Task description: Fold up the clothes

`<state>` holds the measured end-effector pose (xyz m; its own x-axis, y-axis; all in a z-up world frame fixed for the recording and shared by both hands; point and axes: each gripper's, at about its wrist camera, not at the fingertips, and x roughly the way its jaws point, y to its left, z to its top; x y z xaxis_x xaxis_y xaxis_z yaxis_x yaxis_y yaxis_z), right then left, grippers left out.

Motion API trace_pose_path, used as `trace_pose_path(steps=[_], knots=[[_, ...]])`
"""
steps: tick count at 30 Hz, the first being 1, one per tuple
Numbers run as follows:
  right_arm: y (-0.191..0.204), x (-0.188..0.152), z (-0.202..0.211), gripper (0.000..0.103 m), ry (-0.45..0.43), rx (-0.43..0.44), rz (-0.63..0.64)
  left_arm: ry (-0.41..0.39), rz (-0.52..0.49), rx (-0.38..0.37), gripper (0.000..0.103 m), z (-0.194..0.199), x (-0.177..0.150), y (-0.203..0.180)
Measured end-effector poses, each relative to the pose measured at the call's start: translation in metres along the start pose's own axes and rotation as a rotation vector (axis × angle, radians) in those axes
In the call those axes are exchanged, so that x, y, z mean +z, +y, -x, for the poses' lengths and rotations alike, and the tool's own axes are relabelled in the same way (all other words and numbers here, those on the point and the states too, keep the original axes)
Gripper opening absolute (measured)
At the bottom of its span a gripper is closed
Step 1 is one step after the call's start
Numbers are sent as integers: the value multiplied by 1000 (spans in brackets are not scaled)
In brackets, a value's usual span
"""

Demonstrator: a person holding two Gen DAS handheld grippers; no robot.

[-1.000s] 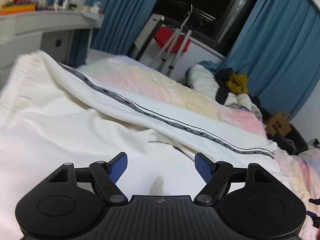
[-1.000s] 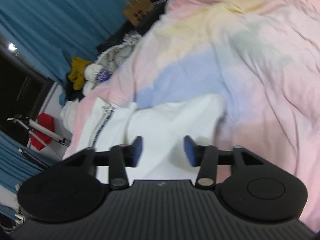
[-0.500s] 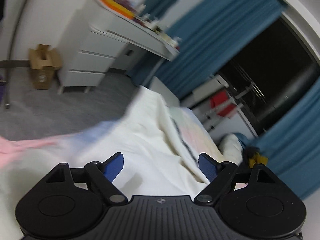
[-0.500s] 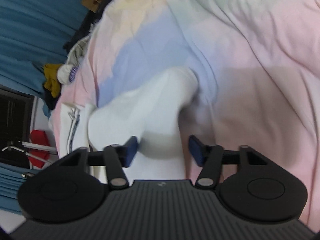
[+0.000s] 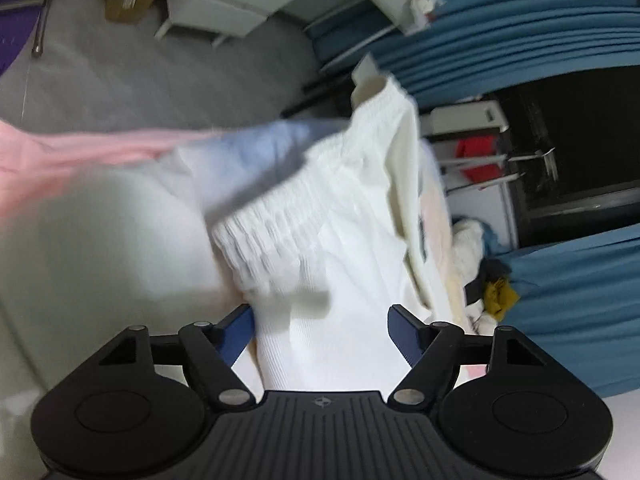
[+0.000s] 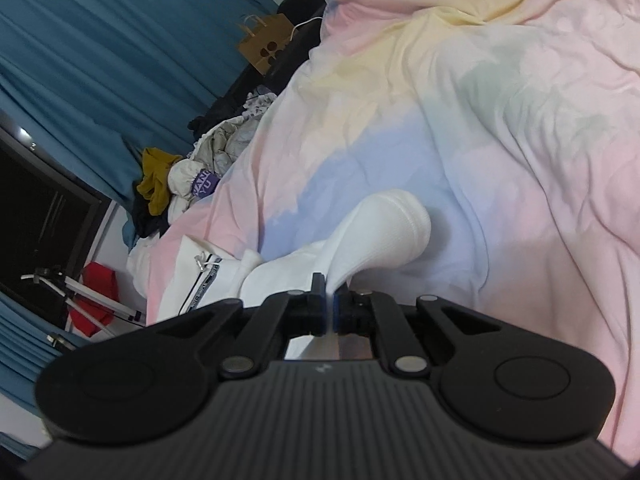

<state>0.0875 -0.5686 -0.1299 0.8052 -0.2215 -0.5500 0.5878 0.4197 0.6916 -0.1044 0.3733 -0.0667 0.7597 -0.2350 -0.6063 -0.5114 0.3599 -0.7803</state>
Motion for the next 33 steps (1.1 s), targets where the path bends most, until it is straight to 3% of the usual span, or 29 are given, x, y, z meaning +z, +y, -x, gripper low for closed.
trace_pose_path(steps=[4, 7, 8, 12, 18, 25, 29, 33], knots=[[-3, -3, -5, 6, 11, -34, 15, 65, 12, 43, 66, -21, 6, 3], [-7, -4, -9, 6, 26, -53, 7, 68, 10, 52, 45, -28, 7, 5], [-9, -4, -9, 6, 26, -49, -2, 61, -10, 55, 33, -27, 6, 2], [-7, -5, -3, 6, 8, -35, 21, 18, -109, 62, 8, -18, 4, -10], [-2, -2, 15, 6, -39, 33, 35, -101, -199, -34, 3, 31, -6, -27], [1, 2, 40, 5, -81, 44, 39, -194, -187, -111, 2, 89, -6, -20], [32, 9, 37, 5, -85, 65, 72, -199, -181, -113, 2, 90, 7, -31], [86, 23, 19, 5, -95, 81, 116, -220, -195, -107, 2, 66, 36, -73]])
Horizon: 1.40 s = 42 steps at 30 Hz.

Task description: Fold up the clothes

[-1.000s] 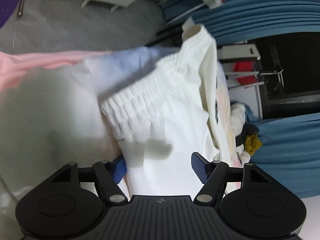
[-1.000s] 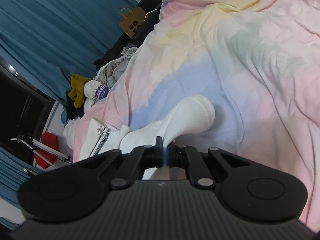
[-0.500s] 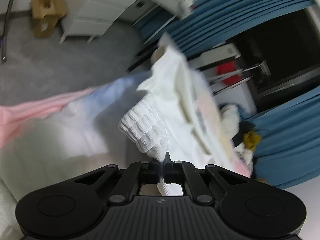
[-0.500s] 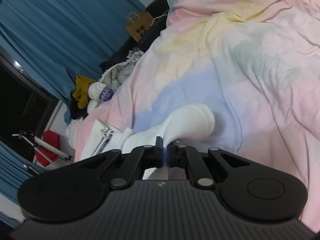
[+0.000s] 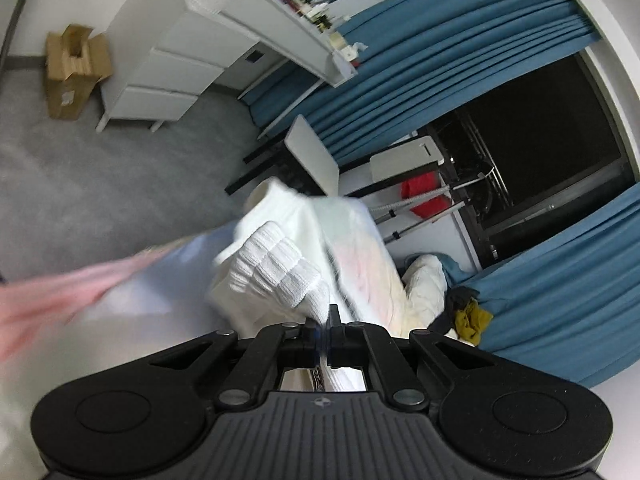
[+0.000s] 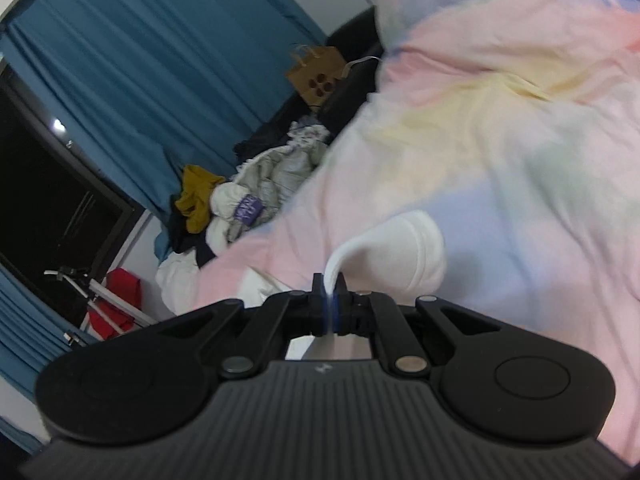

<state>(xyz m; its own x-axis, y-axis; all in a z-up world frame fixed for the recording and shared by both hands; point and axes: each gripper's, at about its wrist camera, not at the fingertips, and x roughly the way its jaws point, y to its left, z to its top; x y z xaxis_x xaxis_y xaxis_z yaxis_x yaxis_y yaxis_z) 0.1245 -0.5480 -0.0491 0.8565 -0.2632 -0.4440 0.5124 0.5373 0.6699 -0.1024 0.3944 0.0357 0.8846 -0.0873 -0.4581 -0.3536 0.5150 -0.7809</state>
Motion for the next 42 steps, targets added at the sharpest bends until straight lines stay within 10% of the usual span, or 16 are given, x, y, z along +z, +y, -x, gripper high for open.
trace_pose_path(steps=[10, 21, 29, 34, 42], knots=[[143, -10, -172, 5, 13, -65, 283, 5, -10, 122, 3, -192, 76, -51], [161, -87, -331, 9, 92, -161, 515, 88, -181, 305, 8, -383, 97, -48], [144, -62, -281, 54, 95, 33, 399, 77, -192, 135, 48, -330, 81, -53], [106, -51, -217, 59, 122, 120, 231, -32, -156, -28, 73, -249, 30, -43], [6, -66, -144, 60, 245, 170, -120, -38, 138, -100, 76, -183, -51, 8]])
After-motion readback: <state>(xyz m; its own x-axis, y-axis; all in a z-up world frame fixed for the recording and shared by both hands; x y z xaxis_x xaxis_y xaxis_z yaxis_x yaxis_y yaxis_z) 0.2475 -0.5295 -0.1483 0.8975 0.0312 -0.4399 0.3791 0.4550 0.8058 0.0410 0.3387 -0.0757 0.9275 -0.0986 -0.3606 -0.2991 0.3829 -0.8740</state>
